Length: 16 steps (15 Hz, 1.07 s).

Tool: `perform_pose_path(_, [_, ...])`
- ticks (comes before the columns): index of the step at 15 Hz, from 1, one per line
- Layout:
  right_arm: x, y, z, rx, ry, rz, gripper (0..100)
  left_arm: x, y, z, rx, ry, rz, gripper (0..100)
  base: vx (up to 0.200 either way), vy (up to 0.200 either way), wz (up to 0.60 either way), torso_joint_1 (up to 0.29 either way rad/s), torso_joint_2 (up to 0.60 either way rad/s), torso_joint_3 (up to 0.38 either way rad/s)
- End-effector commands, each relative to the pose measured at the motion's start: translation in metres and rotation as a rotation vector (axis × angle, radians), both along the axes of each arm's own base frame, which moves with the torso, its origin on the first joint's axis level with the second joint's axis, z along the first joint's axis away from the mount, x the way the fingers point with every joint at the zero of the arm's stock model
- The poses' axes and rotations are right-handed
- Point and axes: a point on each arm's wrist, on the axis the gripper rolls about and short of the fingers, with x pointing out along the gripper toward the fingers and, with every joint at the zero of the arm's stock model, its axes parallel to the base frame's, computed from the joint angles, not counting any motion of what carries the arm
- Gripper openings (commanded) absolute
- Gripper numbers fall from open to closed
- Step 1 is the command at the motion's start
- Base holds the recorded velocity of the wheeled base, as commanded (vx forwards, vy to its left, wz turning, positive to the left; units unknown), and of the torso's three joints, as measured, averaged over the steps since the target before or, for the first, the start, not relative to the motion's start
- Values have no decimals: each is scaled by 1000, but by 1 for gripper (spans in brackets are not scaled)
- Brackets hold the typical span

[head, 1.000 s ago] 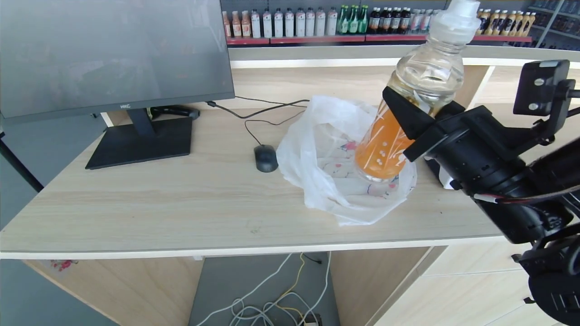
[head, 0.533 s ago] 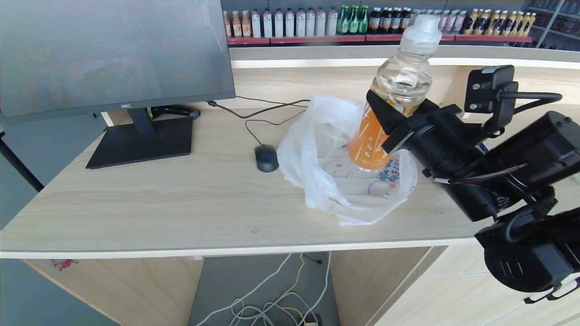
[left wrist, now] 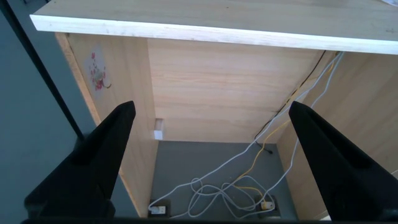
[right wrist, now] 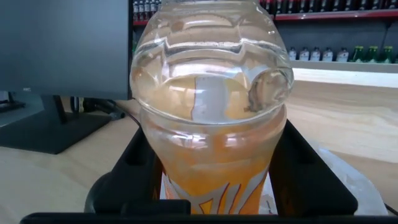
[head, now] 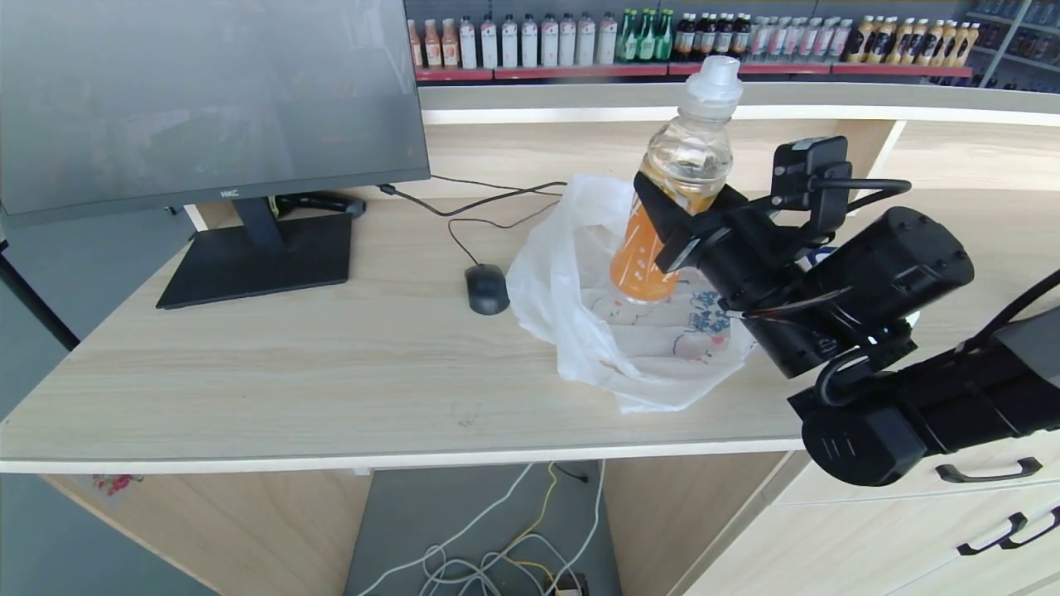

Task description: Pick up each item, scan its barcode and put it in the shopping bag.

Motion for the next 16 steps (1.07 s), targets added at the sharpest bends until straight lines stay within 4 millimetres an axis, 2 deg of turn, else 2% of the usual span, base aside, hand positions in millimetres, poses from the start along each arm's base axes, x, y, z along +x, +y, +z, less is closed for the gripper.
perform_pose_path(1, [13,4,-14,-2,31,1,0,0,0,0,0,1,0,100,0,0,0,0,0,0])
perform_pose_path(5, [23,5,-10,11,44,3,0,0,0,0,0,0,0,100,0,0,0,0,0,0])
perform_pose_path(9, [32,9,3,4,61,3,0,0,0,0,0,0,0,100,0,0,0,0,0,0])
perform_pose_path(16, [48,10,-10,-27,128,-12,0,0,0,0,0,0,0,100,0,0,0,0,0,0])
